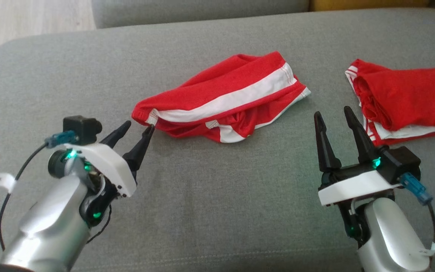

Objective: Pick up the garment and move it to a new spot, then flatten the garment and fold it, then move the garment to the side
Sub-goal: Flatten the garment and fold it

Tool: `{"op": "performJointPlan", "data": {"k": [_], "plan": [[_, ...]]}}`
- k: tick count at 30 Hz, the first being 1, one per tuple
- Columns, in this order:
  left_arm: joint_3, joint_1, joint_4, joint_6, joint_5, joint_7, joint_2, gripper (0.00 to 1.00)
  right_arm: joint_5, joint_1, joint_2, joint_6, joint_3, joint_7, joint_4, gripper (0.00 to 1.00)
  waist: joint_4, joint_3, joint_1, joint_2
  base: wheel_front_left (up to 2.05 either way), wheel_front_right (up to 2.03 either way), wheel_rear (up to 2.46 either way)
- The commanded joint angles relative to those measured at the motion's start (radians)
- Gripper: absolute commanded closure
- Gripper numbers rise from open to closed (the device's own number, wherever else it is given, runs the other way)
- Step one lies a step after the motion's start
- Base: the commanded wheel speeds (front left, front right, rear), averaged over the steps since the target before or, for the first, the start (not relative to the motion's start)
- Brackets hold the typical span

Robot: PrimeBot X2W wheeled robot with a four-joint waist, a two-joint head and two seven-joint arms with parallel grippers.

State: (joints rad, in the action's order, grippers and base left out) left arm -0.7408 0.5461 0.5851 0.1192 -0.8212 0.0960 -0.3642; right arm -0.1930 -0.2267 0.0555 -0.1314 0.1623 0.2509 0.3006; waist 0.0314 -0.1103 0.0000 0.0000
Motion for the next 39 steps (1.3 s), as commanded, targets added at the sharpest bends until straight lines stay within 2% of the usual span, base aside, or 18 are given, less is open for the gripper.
{"op": "performJointPlan", "data": {"k": [1,3,4,5,10,13,15,19,23,28,39], "plan": [[0.050,0.019,-0.032,-0.012,-0.015,0.031,-0.031,0.00,0.002,-0.031,-0.005,0.001,0.025,0.011,-0.031,0.00,-0.008,0.015,0.0000,0.0000,0.00,0.00,0.00],[0.061,0.008,-0.041,-0.020,-0.021,0.049,-0.031,0.00,0.001,-0.028,-0.005,0.001,0.025,0.011,-0.033,0.00,-0.011,0.021,0.0000,0.0000,0.00,0.00,0.00],[0.096,-0.022,-0.067,-0.046,-0.043,0.095,-0.025,0.00,0.000,-0.017,-0.005,0.001,0.020,0.011,-0.038,0.00,-0.019,0.035,0.0000,0.0000,0.00,0.00,0.00],[0.096,-0.022,-0.067,-0.046,-0.043,0.095,-0.025,0.00,0.000,-0.017,-0.005,0.001,0.020,0.011,-0.038,0.00,-0.019,0.035,0.0000,0.0000,0.00,0.00,0.00],[0.182,-0.133,-0.187,-0.115,-0.048,0.160,0.005,0.00,0.000,0.023,-0.005,0.001,0.000,0.011,-0.062,0.00,-0.041,0.055,0.0000,0.0000,0.00,0.00,0.00],[0.272,-0.214,-0.284,-0.160,-0.010,0.165,0.055,0.00,0.005,0.047,-0.005,0.001,-0.016,0.011,-0.074,0.00,-0.051,0.053,0.0000,0.0000,0.00,0.00,0.00],[0.338,-0.272,-0.341,-0.172,0.023,0.165,0.108,0.00,0.012,0.055,-0.005,0.001,-0.024,0.011,-0.078,0.00,-0.056,0.048,0.0000,0.0000,0.00,0.00,0.00],[0.387,-0.334,-0.372,-0.159,0.135,0.165,0.179,0.00,0.021,0.055,-0.004,0.001,-0.028,0.011,-0.083,0.00,-0.058,0.037,0.0000,0.0000,0.00,0.00,0.00],[0.393,-0.335,-0.335,-0.119,0.188,0.166,0.227,0.00,0.022,0.042,0.000,0.001,-0.018,0.011,-0.083,0.00,-0.050,0.025,0.0000,0.0000,0.00,0.00,0.00],[0.377,-0.282,-0.233,-0.091,0.218,0.166,0.250,0.00,0.024,0.030,0.002,0.001,-0.004,0.011,-0.080,0.00,-0.029,0.005,0.0000,0.0000,0.00,0.00,0.00],[0.389,-0.134,-0.036,-0.087,0.233,0.166,0.274,0.00,0.020,0.010,0.004,0.001,-0.004,0.011,-0.078,0.00,0.025,-0.044,0.0000,0.0000,0.00,0.00,0.00]]}}
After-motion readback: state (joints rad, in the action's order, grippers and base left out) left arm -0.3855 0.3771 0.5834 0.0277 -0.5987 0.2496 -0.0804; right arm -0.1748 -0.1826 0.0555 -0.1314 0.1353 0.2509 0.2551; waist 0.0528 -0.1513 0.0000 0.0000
